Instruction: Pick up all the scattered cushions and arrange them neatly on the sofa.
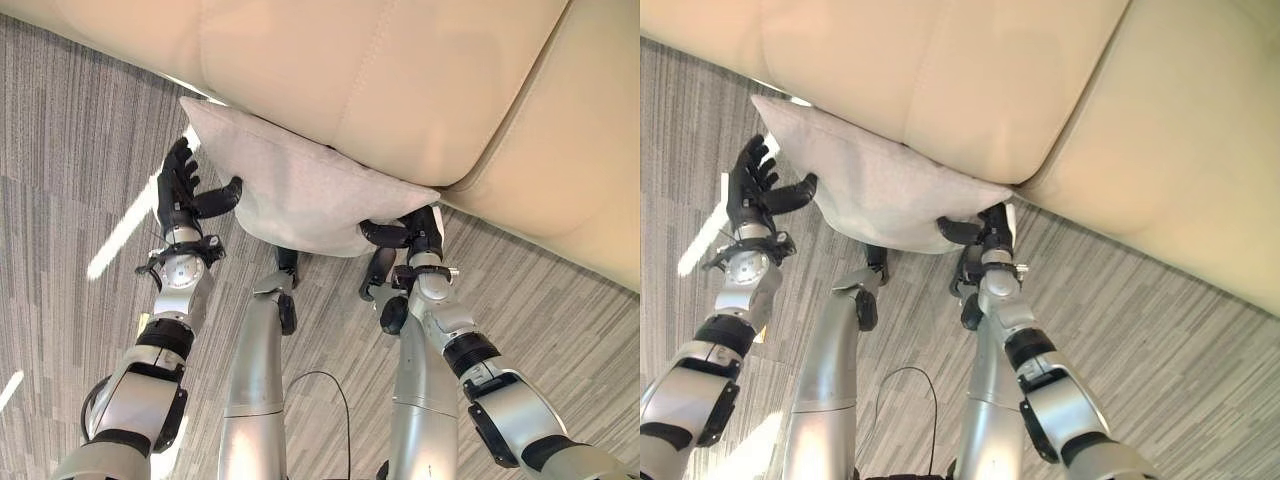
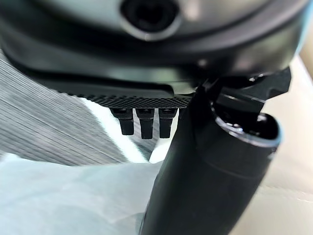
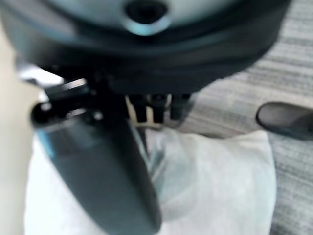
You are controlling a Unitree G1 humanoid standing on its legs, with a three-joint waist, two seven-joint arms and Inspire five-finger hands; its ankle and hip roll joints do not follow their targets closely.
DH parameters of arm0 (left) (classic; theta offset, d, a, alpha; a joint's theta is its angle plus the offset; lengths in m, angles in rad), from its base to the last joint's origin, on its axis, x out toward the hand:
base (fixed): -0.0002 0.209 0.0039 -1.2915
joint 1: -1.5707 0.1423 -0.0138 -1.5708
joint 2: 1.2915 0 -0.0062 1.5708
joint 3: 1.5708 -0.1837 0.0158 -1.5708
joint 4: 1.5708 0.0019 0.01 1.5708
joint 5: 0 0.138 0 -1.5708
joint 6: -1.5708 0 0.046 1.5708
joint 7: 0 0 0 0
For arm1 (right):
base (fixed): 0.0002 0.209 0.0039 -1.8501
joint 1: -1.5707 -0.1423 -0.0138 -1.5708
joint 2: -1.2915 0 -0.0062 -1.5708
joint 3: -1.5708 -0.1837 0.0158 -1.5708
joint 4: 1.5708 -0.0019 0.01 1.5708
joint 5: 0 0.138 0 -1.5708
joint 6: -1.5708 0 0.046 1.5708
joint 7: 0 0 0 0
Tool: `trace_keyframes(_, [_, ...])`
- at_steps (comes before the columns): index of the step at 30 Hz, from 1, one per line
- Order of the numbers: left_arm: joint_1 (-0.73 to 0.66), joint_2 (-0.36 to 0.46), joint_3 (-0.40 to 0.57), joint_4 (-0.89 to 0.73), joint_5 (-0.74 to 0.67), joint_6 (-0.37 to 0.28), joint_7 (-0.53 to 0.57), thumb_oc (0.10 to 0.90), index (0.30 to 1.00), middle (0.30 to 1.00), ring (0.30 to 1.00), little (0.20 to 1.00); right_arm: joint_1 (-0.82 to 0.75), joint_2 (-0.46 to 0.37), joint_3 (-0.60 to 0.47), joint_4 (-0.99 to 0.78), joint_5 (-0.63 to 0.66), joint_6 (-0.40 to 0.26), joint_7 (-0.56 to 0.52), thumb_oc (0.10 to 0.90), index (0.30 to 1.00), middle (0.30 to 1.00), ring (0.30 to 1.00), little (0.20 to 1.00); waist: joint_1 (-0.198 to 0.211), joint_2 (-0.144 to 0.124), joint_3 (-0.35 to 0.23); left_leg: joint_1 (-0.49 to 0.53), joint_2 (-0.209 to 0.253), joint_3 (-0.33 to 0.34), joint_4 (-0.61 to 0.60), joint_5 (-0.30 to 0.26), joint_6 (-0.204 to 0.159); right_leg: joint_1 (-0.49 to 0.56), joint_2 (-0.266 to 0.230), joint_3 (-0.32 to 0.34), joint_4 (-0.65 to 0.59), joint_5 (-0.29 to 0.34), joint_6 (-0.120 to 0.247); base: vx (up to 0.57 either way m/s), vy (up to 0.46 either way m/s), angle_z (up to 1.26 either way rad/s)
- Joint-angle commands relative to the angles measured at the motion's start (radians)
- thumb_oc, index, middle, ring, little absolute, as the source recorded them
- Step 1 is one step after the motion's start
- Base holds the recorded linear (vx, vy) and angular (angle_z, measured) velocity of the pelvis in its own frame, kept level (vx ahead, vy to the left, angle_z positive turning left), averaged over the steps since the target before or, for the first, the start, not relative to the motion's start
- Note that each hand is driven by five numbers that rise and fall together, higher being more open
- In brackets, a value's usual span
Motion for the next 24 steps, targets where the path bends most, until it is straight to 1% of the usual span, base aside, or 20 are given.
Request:
trace_keyframes(1, [0.023, -0.044, -0.018, -0.061, -0.041, -0.053, 0.006, 0.8, 0.9, 0.9, 0.9, 0.9, -0.106, 0.061, 0.058, -0.127, 0.012, -0.118, 0.029, 0.8, 0.9, 0.9, 0.9, 0.9, 0.019, 0.056, -0.103, -0.028, -0.036, -0.005, -0.01, -0.047, -0.004, -0.003, 0.019, 0.052, -0.099, 0.091, 0.084, 0.02, -0.018, 0.04])
trace_keyframes(5, [-0.027, -0.099, -0.062, -0.133, -0.115, -0.054, -0.007, 0.8, 0.9, 0.9, 0.9, 0.9, -0.135, 0.084, 0.08, -0.19, 0.035, -0.12, 0.028, 0.8, 0.9, 0.9, 0.9, 0.9, 0.013, 0.048, -0.101, -0.026, -0.041, -0.015, -0.02, -0.044, -0.006, -0.001, 0.02, 0.044, -0.103, 0.09, 0.086, 0.01, -0.04, 0.04])
trace_keyframes(6, [-0.051, -0.121, -0.088, -0.178, -0.127, -0.049, -0.012, 0.635, 0.653, 0.653, 0.653, 0.653, -0.15, 0.091, 0.082, -0.213, 0.05, -0.123, 0.03, 0.698, 0.747, 0.747, 0.747, 0.747, 0.009, 0.044, -0.101, -0.026, -0.043, -0.021, -0.027, -0.042, -0.007, -0.001, 0.023, 0.042, -0.107, 0.09, 0.087, 0.0, -0.044, 0.11])
trace_keyframes(7, [-0.051, -0.121, -0.088, -0.178, -0.127, -0.048, -0.012, 0.579, 0.568, 0.568, 0.568, 0.568, -0.15, 0.091, 0.081, -0.213, 0.05, -0.123, 0.03, 0.698, 0.747, 0.747, 0.747, 0.747, 0.009, 0.045, -0.1, -0.026, -0.043, -0.021, -0.027, -0.041, -0.007, -0.001, 0.023, 0.042, -0.107, 0.09, 0.087, 0.0, -0.038, 0.14])
trace_keyframes(8, [-0.062, -0.127, -0.1, -0.192, -0.132, -0.047, -0.016, 0.497, 0.446, 0.446, 0.446, 0.446, -0.158, 0.09, 0.084, -0.22, 0.056, -0.125, 0.031, 0.483, 0.425, 0.425, 0.425, 0.425, 0.008, 0.043, -0.101, -0.026, -0.044, -0.023, -0.027, -0.042, -0.007, -0.001, 0.024, 0.041, -0.108, 0.091, 0.087, 0.0, -0.031, 0.13])
trace_keyframes(9, [-0.075, -0.134, -0.115, -0.213, -0.131, -0.044, -0.02, 0.4, 0.3, 0.3, 0.3, 0.3, -0.162, 0.09, 0.082, -0.243, 0.063, -0.131, 0.032, 0.4, 0.3, 0.3, 0.3, 0.3, 0.007, 0.042, -0.1, -0.029, -0.043, -0.024, -0.029, -0.039, -0.011, -0.005, 0.026, 0.039, -0.106, 0.091, 0.087, 0.0, -0.042, 0.11])
trace_keyframes(13, [-0.094, -0.135, -0.127, -0.251, -0.131, -0.038, -0.029, 0.4, 0.3, 0.3, 0.3, 0.3, -0.18, 0.079, 0.07, -0.296, 0.065, -0.141, 0.038, 0.4, 0.3, 0.3, 0.3, 0.3, 0.003, 0.038, -0.102, -0.037, -0.039, -0.027, -0.03, -0.036, -0.016, -0.015, 0.031, 0.038, -0.103, 0.094, 0.089, 0.0, -0.038, 0.05])
trace_keyframes(14, [-0.084, -0.134, -0.119, -0.271, -0.142, -0.037, -0.035, 0.4, 0.3, 0.3, 0.3, 0.3, -0.174, 0.069, 0.057, -0.332, 0.064, -0.145, 0.042, 0.4, 0.3, 0.3, 0.3, 0.3, 0.001, 0.036, -0.107, -0.041, -0.035, -0.029, -0.03, -0.034, -0.017, -0.019, 0.035, 0.039, -0.102, 0.097, 0.091, 0.0, -0.033, -0.01])
trace_keyframes(16, [-0.076, -0.134, -0.115, -0.282, -0.145, -0.036, -0.037, 0.4, 0.3, 0.3, 0.3, 0.3, -0.166, 0.064, 0.055, -0.35, 0.058, -0.144, 0.042, 0.4, 0.3, 0.3, 0.3, 0.3, 0.001, 0.035, -0.109, -0.042, -0.034, -0.029, -0.03, -0.032, -0.017, -0.02, 0.037, 0.039, -0.101, 0.099, 0.091, 0.0, -0.018, -0.01])
trace_keyframes(17, [-0.057, -0.131, -0.102, -0.307, -0.149, -0.04, -0.037, 0.4, 0.3, 0.3, 0.3, 0.3, -0.149, 0.047, 0.052, -0.382, 0.036, -0.138, 0.045, 0.4, 0.3, 0.3, 0.3, 0.3, 0.001, 0.035, -0.111, -0.038, -0.029, -0.029, -0.032, -0.028, -0.019, -0.019, 0.041, 0.038, -0.099, 0.102, 0.092, 0.0, -0.039, 0.0])
trace_keyframes(20, [-0.029, -0.134, -0.086, -0.341, -0.155, -0.044, -0.038, 0.4, 0.3, 0.3, 0.3, 0.3, -0.123, 0.034, 0.052, -0.419, 0.015, -0.135, 0.051, 0.4, 0.3, 0.3, 0.3, 0.3, 0.001, 0.034, -0.113, -0.025, -0.023, -0.028, -0.044, -0.024, -0.021, -0.009, 0.043, 0.034, -0.107, 0.104, 0.092, -0.01, -0.027, 0.0])
trace_keyframes(21, [0.001, -0.141, -0.066, -0.37, -0.161, -0.053, -0.038, 0.4, 0.3, 0.3, 0.3, 0.3, -0.092, 0.023, 0.049, -0.454, -0.006, -0.135, 0.058, 0.4, 0.3, 0.3, 0.3, 0.3, 0.001, 0.032, -0.117, -0.008, -0.017, -0.031, -0.068, -0.016, -0.024, 0.008, 0.045, 0.029, -0.123, 0.108, 0.093, 0.0, 0.0, 0.0])
trace_keyframes(22, [0.004, -0.141, -0.066, -0.372, -0.161, -0.053, -0.037, 0.4, 0.3, 0.3, 0.3, 0.3, -0.089, 0.023, 0.05, -0.456, -0.007, -0.134, 0.057, 0.4, 0.3, 0.3, 0.3, 0.3, 0.001, 0.032, -0.117, -0.005, -0.017, -0.031, -0.07, -0.015, -0.024, 0.011, 0.045, 0.028, -0.125, 0.109, 0.093, -0.04, -0.042, 0.0])
trace_keyframes(24, [0.041, -0.144, -0.057, -0.421, -0.143, -0.055, -0.039, 0.4, 0.3, 0.3, 0.3, 0.3, -0.053, 0.014, 0.049, -0.495, -0.03, -0.136, 0.066, 0.4, 0.3, 0.3, 0.3, 0.3, 0.002, 0.033, -0.12, 0.026, -0.01, -0.033, -0.116, -0.001, -0.03, 0.043, 0.048, 0.019, -0.161, 0.116, 0.096, -0.05, -0.038, 0.02])
